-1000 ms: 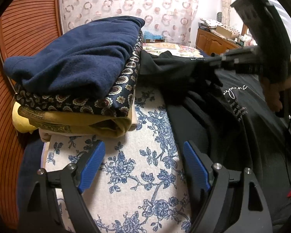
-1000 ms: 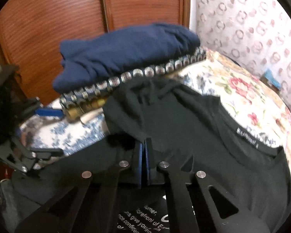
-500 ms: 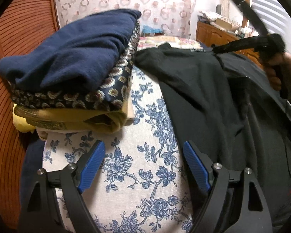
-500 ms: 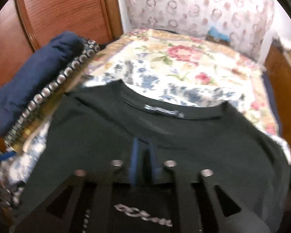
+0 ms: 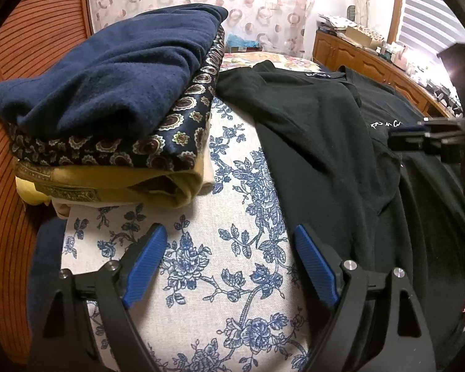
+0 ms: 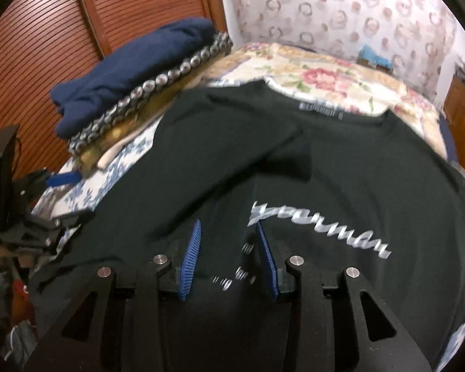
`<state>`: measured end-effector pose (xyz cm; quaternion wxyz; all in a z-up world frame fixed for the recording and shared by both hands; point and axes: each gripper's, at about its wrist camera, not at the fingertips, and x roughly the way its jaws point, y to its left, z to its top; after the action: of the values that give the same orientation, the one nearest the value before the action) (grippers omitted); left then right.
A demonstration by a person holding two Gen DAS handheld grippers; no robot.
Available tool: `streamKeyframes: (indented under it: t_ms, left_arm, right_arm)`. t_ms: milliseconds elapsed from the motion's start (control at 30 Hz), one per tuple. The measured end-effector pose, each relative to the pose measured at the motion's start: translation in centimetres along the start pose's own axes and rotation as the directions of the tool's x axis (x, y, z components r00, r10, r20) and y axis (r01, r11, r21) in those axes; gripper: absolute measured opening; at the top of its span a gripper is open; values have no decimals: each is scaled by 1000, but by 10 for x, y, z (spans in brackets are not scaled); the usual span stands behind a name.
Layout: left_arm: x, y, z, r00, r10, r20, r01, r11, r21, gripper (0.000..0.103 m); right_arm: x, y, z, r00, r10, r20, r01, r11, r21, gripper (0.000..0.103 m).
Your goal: Fold small clothes
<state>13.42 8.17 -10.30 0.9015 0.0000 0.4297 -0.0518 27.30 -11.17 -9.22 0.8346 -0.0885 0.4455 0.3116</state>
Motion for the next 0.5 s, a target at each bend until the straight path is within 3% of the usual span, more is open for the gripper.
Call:
streamKeyframes:
  t_ms: [167,333,433,500]
  left_arm:
    - [3,2,3,1000,0,-3,0,1000,-2,88]
    - [3,2,3,1000,0,-3,0,1000,-2,89]
    - [3,3,3,1000,3,-4,-3,1000,-4,90]
    - [4,5,3,1000,16,-12,-16,1000,-15,98]
  right_arm:
    - [9,2,-13,1000,-9,-19,9,1000,2,32]
    - [7,0,-17,1000,24,-6,-24,1000,5,6]
    - [-7,1,-21,998,36,43,-36,999,3,3]
    - [-21,6,-25,996,38,83,-38,999,1,3]
